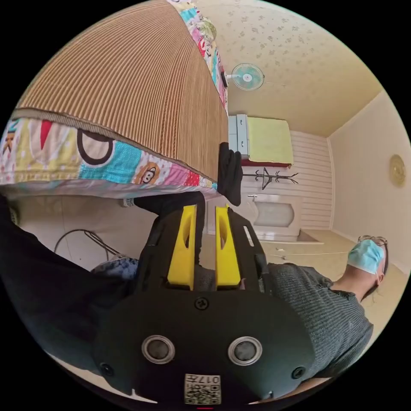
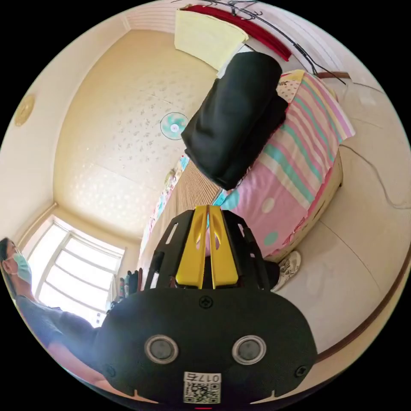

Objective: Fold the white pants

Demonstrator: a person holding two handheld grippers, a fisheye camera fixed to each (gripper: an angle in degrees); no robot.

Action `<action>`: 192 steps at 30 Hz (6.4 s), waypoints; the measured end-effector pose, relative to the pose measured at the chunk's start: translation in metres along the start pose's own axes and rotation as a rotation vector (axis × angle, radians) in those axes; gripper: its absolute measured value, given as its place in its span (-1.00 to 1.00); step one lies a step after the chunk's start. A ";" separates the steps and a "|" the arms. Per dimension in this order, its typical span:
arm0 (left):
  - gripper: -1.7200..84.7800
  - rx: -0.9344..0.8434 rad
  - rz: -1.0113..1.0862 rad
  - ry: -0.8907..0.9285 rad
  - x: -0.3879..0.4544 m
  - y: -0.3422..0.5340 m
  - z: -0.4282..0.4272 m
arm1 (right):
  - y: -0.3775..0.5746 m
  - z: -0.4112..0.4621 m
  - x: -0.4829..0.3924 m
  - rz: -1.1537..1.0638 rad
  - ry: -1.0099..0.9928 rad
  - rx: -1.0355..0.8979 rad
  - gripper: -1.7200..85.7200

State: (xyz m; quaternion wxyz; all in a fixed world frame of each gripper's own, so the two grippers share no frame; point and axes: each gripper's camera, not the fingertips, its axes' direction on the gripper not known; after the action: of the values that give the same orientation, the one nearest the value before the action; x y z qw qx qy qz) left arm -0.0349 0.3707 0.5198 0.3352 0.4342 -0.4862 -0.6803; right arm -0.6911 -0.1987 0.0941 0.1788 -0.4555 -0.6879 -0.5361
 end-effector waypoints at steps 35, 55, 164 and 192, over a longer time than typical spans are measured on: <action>-0.95 1.201 0.287 -0.470 0.153 0.073 -0.269 | 0.182 0.128 -0.180 -0.594 0.152 -0.410 -0.95; -0.92 0.062 0.791 -0.734 0.061 0.091 0.213 | 0.205 0.113 -0.098 -0.454 0.087 -0.410 -0.95; -0.88 1.222 1.515 -0.265 0.576 0.450 -0.060 | 0.530 -0.126 -0.756 -1.280 -0.477 0.194 -0.92; -0.87 1.515 1.209 -0.068 0.322 0.418 0.034 | 0.585 -0.053 -0.503 -0.548 -0.744 0.596 -0.89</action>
State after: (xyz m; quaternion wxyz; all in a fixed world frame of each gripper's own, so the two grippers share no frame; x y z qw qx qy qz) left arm -0.1802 -0.0258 0.8381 0.2456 0.1918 -0.9461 0.0886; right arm 0.0374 -0.4590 0.0801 -0.1012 -0.3480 -0.9202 -0.1479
